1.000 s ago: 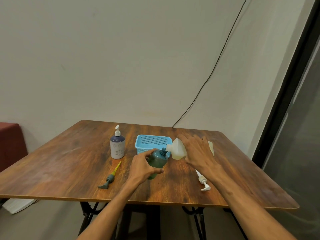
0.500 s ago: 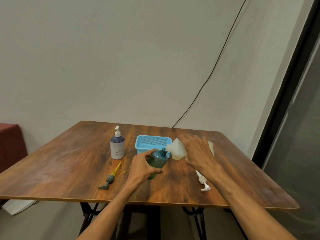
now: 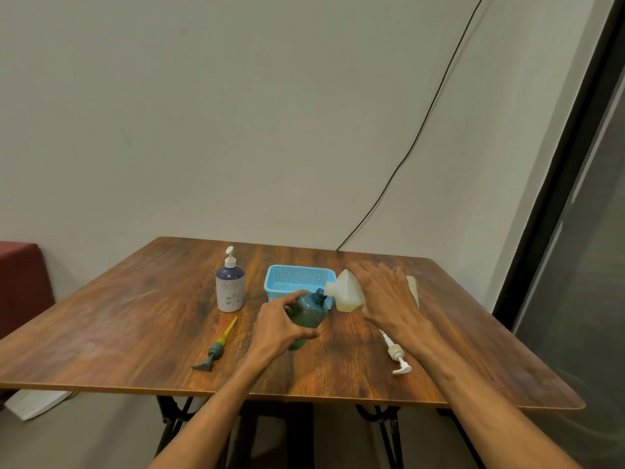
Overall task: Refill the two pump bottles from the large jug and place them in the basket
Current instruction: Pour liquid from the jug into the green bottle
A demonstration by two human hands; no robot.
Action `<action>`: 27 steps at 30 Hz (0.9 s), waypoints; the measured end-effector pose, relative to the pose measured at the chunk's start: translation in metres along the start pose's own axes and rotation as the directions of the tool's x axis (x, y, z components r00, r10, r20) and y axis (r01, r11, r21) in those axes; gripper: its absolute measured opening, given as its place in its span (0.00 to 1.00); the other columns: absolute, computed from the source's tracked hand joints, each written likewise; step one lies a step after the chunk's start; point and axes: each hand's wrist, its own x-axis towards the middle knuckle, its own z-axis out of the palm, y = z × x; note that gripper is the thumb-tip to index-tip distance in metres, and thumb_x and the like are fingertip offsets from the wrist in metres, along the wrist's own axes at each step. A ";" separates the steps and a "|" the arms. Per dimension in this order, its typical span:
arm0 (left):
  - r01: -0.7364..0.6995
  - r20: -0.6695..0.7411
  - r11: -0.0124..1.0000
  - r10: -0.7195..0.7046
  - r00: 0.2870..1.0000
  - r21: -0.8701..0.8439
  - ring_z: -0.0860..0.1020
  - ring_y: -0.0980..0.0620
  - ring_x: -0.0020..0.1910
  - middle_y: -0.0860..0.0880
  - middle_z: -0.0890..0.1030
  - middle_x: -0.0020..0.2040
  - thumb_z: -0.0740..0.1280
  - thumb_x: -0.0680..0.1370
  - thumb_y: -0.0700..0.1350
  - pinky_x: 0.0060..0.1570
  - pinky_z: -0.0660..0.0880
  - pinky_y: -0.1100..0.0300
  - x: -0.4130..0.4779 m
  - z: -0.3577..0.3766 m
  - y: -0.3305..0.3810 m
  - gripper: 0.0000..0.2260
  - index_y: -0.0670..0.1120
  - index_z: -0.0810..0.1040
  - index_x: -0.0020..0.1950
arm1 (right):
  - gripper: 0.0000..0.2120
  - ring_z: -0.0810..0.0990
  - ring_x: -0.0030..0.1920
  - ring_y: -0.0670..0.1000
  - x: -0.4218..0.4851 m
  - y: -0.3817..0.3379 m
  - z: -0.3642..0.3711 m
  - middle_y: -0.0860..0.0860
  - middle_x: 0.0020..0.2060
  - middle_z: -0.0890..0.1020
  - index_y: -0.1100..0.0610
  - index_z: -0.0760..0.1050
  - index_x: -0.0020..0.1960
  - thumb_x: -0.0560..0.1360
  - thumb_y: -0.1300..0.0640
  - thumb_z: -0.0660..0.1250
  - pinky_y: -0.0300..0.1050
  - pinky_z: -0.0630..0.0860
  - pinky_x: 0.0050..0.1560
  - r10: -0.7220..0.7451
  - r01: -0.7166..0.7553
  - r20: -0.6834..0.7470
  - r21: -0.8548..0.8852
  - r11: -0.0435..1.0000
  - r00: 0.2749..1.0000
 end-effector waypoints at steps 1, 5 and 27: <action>-0.001 -0.001 1.000 0.001 1.000 -0.001 0.75 0.55 0.58 0.47 0.78 0.65 0.83 0.64 0.47 0.57 0.75 0.62 0.000 0.000 0.000 0.40 0.49 0.71 0.73 | 0.30 0.77 0.57 0.53 0.000 0.000 0.000 0.48 0.59 0.78 0.48 0.68 0.66 0.68 0.49 0.75 0.59 0.69 0.59 0.000 0.000 0.001 -0.002 1.000 1.000; -0.003 -0.002 1.000 0.003 1.000 -0.006 0.74 0.56 0.57 0.47 0.78 0.66 0.83 0.64 0.46 0.55 0.74 0.64 -0.001 0.000 0.001 0.40 0.48 0.72 0.73 | 0.30 0.76 0.58 0.54 0.000 0.000 -0.001 0.49 0.60 0.77 0.49 0.68 0.67 0.68 0.51 0.75 0.58 0.68 0.59 -0.001 0.002 0.005 -0.010 1.000 1.000; 0.002 0.008 1.000 -0.002 1.000 0.001 0.73 0.57 0.57 0.47 0.78 0.66 0.83 0.64 0.47 0.54 0.71 0.67 -0.002 0.000 0.002 0.40 0.49 0.72 0.73 | 0.29 0.75 0.59 0.55 -0.001 0.000 -0.005 0.49 0.61 0.77 0.49 0.68 0.67 0.69 0.51 0.74 0.57 0.67 0.59 -0.002 0.002 0.028 -0.006 1.000 1.000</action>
